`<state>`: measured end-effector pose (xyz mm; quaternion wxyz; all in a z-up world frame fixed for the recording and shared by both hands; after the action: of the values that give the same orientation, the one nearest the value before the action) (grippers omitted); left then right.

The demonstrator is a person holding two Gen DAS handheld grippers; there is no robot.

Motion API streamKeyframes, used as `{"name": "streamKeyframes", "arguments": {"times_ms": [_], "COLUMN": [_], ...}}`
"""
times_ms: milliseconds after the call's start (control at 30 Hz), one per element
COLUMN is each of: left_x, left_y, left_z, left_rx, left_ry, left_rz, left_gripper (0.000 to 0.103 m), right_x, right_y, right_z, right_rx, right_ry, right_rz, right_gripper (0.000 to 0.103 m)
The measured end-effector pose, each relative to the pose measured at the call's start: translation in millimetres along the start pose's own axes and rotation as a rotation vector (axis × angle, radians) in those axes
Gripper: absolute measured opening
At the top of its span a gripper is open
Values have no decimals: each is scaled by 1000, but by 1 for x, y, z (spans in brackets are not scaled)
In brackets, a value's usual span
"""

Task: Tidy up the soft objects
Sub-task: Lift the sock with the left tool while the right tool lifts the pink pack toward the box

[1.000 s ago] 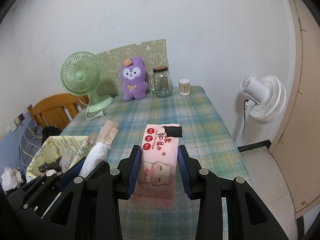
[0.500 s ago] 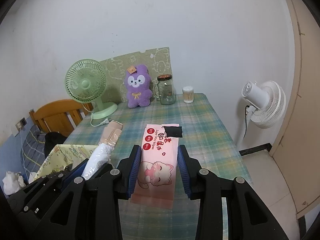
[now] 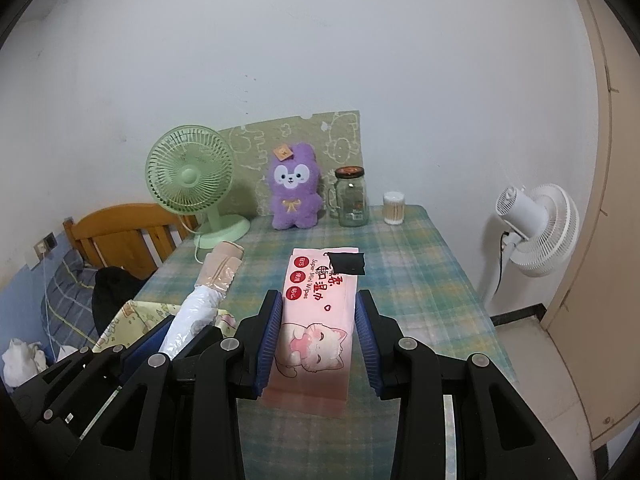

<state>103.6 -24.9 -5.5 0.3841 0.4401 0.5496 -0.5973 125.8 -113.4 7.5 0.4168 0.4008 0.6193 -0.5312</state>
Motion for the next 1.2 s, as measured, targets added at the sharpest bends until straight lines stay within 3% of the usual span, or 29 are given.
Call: {"name": "streamKeyframes", "arguments": {"times_ms": [533,1200], "left_x": [1,21], "left_y": [5,22], "left_z": [-47,-104], "left_rx": [-53,-103], "left_ry": [11,37], "left_rz": [22,-35], "left_gripper": [22,22], "right_x": [-1,23], "right_y": [18,48], "right_z": [-49,-104], "right_rx": [-51,-125], "right_ry": [-85,-131], "right_rz": [2,-69], "right_gripper": [40,40]}}
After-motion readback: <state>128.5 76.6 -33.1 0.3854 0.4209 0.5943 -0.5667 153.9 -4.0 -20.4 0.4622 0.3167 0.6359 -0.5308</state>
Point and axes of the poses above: each gripper's, at about its wrist camera, not at the fingertips, and y roughly the way its jaws point, z to its right, x to its underside, the point moved 5 cm from there along y, roughly the way its jaws point, and after that the axes turned 12 degrees about z, right-handed, at the moved point
